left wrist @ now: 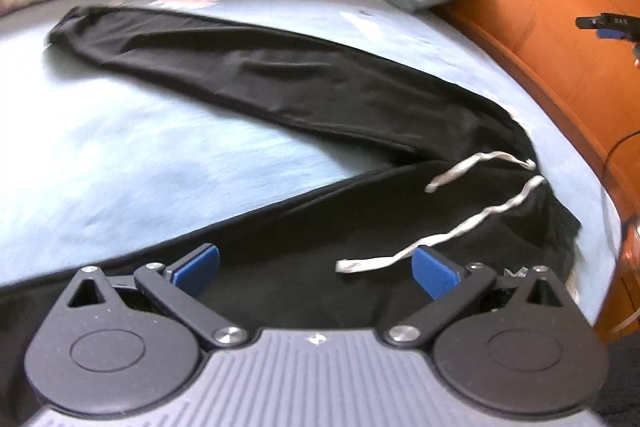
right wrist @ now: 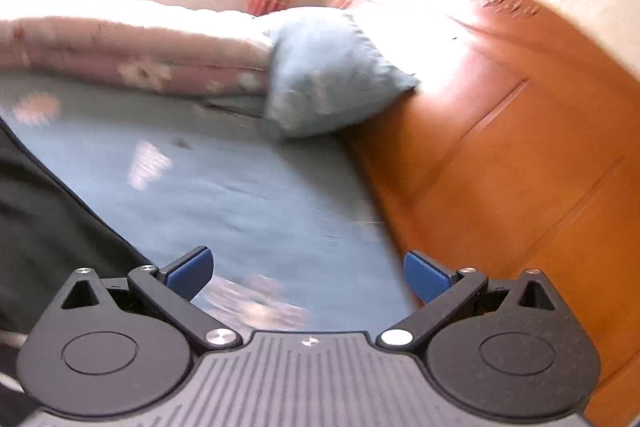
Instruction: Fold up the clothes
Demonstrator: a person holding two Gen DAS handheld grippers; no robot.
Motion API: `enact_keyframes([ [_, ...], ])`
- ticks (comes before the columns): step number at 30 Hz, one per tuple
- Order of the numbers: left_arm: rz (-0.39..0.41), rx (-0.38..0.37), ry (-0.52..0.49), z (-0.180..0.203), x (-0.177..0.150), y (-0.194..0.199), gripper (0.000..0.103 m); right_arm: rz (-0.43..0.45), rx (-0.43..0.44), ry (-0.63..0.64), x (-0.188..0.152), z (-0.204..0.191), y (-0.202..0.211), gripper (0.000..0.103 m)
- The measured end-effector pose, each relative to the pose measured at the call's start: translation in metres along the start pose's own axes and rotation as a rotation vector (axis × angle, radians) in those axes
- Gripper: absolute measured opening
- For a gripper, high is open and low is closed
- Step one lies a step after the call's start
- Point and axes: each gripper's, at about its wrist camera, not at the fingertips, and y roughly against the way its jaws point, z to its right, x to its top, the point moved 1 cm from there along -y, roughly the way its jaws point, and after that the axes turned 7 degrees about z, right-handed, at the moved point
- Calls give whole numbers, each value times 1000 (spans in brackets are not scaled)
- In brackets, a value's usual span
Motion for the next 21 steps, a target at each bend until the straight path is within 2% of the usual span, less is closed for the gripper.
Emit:
enact_keyframes([
  [3, 12, 81, 65, -19, -8, 6, 102, 0, 202, -27, 2, -45, -29, 97],
  [6, 24, 125, 135, -34, -17, 12, 102, -34, 376, 4, 6, -101, -65, 88],
  [8, 22, 147, 173, -39, -26, 14, 102, -55, 473, 34, 13, -138, -86, 79],
  [15, 13, 220, 222, -42, -45, 18, 102, -74, 689, 104, 36, -256, -118, 68],
  [17, 12, 227, 246, -41, -49, 18, 102, -89, 724, 96, 42, -282, -129, 65],
  [21, 13, 217, 254, -32, -53, 21, 102, -140, 794, 36, 48, -318, -156, 65],
])
